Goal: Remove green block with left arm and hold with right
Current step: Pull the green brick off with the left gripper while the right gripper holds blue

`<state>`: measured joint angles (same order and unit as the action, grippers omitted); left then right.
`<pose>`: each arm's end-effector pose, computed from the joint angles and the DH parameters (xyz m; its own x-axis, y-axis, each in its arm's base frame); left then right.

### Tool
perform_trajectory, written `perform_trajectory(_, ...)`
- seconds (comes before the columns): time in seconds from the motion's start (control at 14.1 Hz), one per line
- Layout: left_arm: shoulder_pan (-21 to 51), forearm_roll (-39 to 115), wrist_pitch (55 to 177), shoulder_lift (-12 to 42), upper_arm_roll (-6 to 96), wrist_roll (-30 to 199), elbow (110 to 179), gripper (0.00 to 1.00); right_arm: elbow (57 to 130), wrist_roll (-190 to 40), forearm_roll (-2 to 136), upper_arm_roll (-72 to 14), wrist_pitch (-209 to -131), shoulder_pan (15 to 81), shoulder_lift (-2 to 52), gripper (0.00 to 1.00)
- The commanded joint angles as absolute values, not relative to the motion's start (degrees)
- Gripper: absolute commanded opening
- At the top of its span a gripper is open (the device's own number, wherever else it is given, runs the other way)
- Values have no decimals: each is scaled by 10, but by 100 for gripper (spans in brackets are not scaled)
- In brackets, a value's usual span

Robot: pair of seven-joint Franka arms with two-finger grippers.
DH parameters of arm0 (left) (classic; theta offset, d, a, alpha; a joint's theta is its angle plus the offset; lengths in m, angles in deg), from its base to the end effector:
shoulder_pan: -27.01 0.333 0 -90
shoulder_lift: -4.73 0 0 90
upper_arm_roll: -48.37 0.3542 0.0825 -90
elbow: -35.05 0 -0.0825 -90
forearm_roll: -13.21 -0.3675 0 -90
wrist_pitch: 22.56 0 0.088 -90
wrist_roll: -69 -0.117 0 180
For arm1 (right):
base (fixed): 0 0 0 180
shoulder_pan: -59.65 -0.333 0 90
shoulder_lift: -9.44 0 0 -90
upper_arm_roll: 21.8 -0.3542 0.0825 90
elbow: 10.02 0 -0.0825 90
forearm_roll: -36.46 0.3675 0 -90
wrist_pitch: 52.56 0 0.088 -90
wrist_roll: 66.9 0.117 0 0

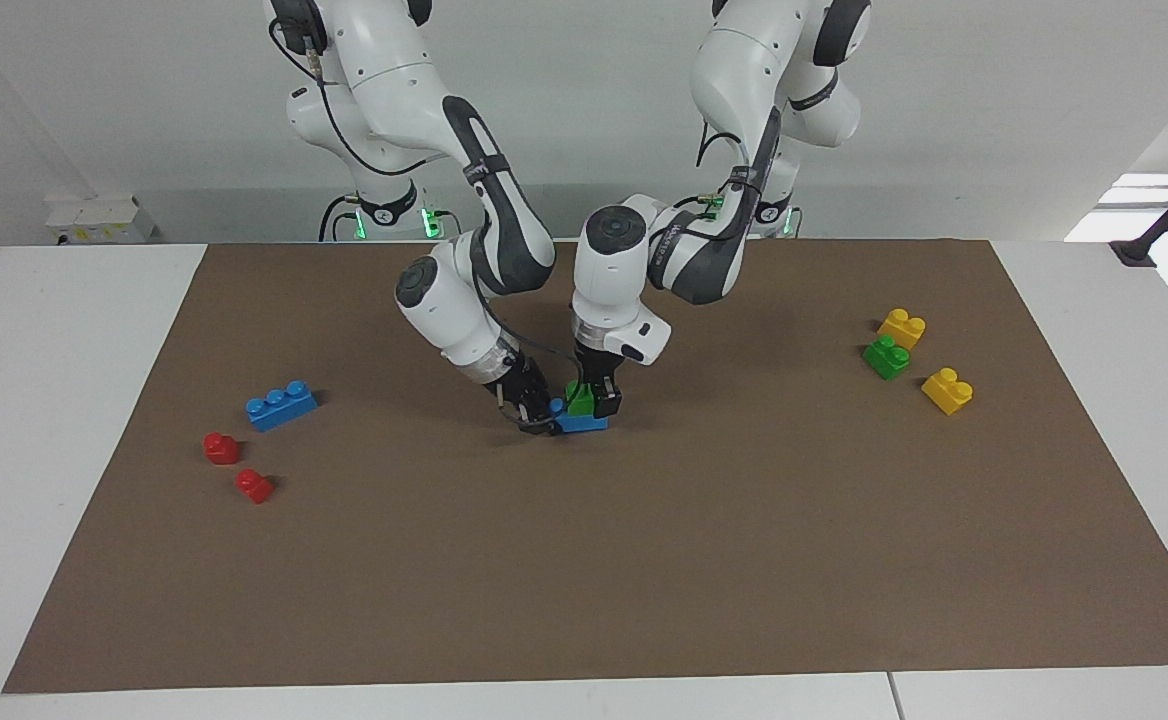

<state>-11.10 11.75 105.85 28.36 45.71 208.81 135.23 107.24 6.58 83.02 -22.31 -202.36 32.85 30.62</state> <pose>0.5072 -0.4315 0.3792 -0.1450 0.9876 -0.0600 0.9875 0.1482 0.0540 0.5530 0.2711 0.3122 0.1170 -0.8805 -0.4594 -0.9869 -0.0514 -0.1528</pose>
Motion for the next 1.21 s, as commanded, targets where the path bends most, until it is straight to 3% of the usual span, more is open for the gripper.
perform_trajectory(0.0, -116, 102, 1069, 283, 464, 2103, 1356, 0, 1071, 46, 853, -224, -2038, 326, 311, 0)
perform_trajectory(1.14, -60, 102, 994, 199, 463, 2012, 1372, 0, 1061, 30, 853, -223, -2044, 328, 307, 0)
